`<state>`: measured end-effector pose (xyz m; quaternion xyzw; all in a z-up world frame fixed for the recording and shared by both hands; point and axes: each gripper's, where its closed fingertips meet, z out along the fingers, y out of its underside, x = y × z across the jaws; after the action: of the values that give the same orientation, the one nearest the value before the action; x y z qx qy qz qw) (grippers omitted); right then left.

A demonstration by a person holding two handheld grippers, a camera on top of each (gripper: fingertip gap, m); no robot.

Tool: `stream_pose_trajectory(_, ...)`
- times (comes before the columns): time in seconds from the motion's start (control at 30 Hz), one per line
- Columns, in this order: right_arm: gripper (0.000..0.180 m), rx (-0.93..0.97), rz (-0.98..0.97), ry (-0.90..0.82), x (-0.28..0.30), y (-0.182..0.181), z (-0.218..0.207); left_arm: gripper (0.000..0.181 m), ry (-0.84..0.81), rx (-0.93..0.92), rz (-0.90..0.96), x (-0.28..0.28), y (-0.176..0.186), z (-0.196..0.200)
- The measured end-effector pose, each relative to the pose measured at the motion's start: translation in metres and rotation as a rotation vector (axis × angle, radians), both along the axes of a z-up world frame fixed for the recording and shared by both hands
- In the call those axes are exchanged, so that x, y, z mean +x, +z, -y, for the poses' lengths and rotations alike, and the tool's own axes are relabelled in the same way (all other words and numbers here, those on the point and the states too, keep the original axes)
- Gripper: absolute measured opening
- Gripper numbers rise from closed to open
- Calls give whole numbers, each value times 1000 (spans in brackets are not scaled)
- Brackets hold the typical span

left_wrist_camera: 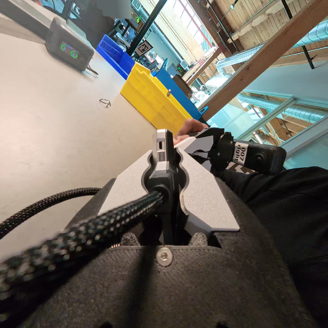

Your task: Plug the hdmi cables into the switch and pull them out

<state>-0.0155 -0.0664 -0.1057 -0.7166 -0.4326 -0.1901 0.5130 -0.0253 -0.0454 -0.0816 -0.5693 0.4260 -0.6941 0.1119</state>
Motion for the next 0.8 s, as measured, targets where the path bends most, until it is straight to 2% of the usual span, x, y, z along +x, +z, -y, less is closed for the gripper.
stream_pose_trajectory(0.53,7,-38,-73,-10,2,-2,1,20,3,-14,-3,2,-2,-2)
stream_pose_trajectory(0.67,7,-51,-42,-5,-3,-10,1,19,1,-9,-42,0,-10,-5)
stream_pose_trajectory(0.8,7,-58,-94,0,0,-4,3,20,7,-7,-13,2,-3,-3)
